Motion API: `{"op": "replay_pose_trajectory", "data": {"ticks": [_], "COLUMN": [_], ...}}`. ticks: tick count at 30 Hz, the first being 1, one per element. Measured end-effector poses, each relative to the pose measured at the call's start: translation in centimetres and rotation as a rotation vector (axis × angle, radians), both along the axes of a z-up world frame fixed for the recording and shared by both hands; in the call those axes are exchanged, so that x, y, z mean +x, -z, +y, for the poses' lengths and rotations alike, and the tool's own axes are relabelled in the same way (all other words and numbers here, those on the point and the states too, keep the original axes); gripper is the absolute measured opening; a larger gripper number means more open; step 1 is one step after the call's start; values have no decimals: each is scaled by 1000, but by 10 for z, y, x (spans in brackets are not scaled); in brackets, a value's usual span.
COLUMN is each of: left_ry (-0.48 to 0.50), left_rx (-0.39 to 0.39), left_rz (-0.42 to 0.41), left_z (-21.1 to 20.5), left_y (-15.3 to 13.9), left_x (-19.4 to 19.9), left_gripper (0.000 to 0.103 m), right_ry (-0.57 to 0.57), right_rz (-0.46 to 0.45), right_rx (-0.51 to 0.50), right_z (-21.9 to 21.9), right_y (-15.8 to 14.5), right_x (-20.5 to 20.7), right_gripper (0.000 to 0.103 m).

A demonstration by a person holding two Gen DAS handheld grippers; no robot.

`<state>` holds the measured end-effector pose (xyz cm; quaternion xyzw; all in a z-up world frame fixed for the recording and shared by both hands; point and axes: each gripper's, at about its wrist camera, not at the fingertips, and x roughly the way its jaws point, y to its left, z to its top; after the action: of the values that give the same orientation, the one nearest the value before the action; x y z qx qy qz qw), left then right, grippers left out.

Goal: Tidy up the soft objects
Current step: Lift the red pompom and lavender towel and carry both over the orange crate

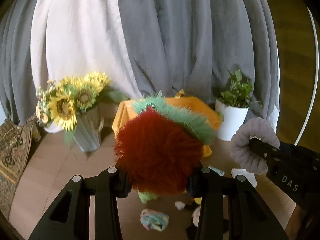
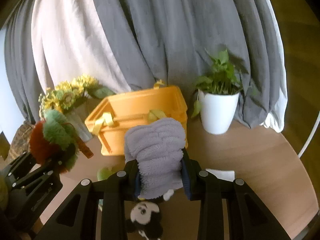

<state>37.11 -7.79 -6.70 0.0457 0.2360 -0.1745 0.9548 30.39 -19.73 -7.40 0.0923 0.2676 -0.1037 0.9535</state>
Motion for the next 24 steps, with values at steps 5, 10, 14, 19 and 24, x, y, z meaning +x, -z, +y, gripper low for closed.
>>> {"op": "replay_pose_trajectory", "data": {"ticks": [5, 10, 14, 19, 24], "left_ry": [10, -1, -10, -22, -22], "left_rx": [-9, -7, -10, -17, -14], "left_rz": [-40, -71, -84, -107, -113], "left_z": [-1, -3, -2, -1, -3], "left_y": [-13, -24, -30, -37, -38], "left_x": [14, 31, 48, 70, 97], "left_gripper": [40, 40, 40, 40, 40], "right_ry": [15, 22, 15, 0, -10], "right_rz": [-44, -85, -114, -129, -136], "right_rx": [-7, -21, -31, -25, -29], "right_z": [0, -1, -2, -5, -6], "right_y": [-13, -25, -35, -42, -45], "right_x": [11, 26, 42, 65, 91], "right_gripper": [34, 34, 34, 34, 34]}}
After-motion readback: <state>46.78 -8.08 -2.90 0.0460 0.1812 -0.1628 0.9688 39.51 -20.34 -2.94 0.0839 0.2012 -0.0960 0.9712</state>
